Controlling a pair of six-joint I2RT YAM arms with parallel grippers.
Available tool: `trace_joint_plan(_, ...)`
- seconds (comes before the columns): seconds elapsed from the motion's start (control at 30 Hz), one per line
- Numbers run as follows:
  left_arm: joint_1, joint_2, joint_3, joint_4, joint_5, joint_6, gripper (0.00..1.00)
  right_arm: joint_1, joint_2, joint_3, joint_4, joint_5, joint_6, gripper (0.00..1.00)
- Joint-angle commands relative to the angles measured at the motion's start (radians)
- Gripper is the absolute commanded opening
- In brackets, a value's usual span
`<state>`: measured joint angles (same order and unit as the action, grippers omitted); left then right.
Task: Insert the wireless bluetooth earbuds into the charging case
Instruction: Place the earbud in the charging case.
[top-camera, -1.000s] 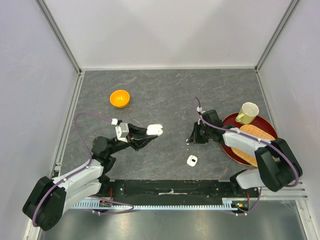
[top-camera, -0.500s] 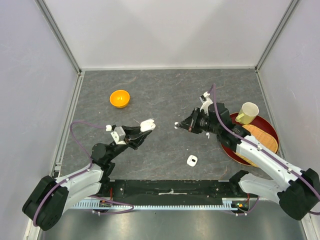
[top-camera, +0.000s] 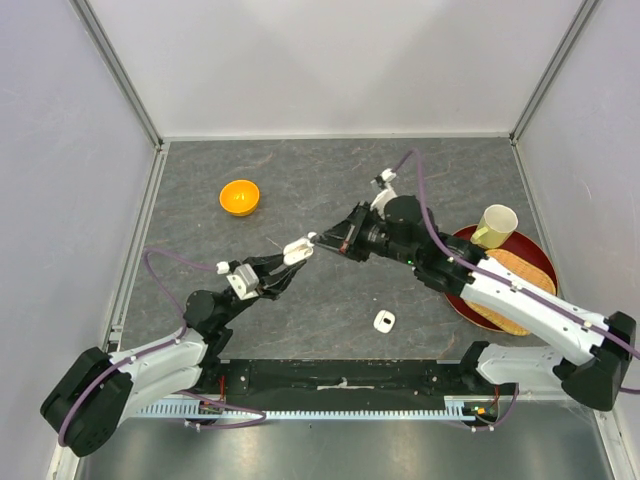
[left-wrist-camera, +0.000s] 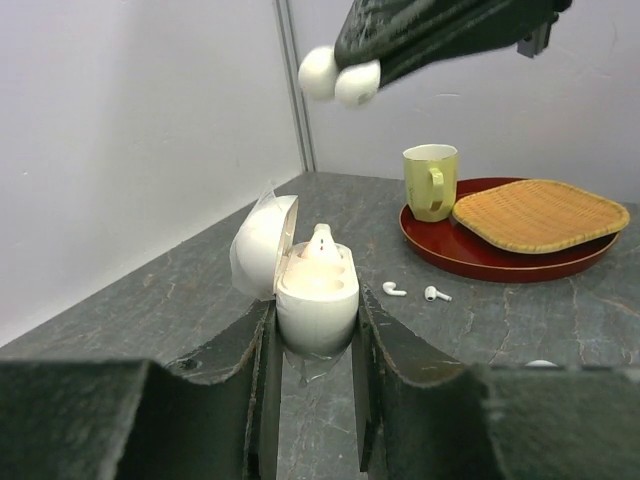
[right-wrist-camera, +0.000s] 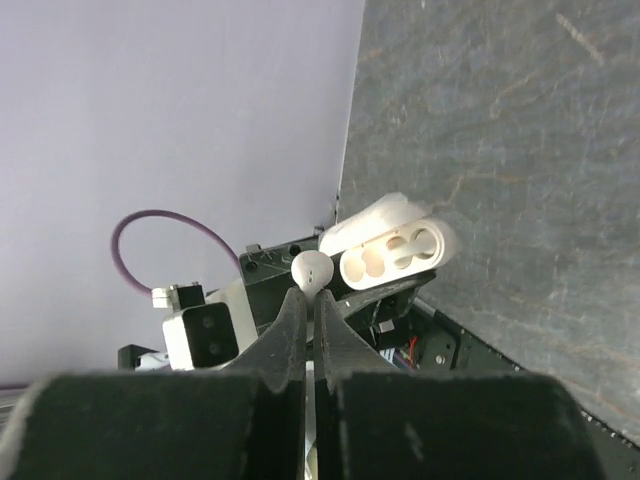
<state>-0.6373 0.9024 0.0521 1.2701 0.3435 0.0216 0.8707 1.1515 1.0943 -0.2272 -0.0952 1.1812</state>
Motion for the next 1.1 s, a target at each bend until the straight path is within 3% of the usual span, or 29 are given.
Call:
trace_joint_plan(0.0, -0.041, -0.011, -0.038, 0.016, -0.075, 0.133, 0.02, 0.1, 0.068, 0.067, -0.055, 0.078, 0.095, 0.0)
trace_joint_plan(0.37, -0.101, -0.031, -0.041, -0.015, -0.207, 0.196, 0.02, 0.192, 0.099, 0.111, -0.109, 0.25, 0.136, 0.0)
trace_joint_plan(0.63, -0.166, -0.034, -0.038, -0.02, -0.297, 0.261, 0.02, 0.192, 0.119, 0.084, -0.126, 0.293, 0.245, 0.0)
trace_joint_plan(1.07, -0.209, -0.017, -0.023, -0.025, -0.336, 0.29, 0.02, 0.194, 0.163, 0.118, -0.153, 0.308, 0.282, 0.0)
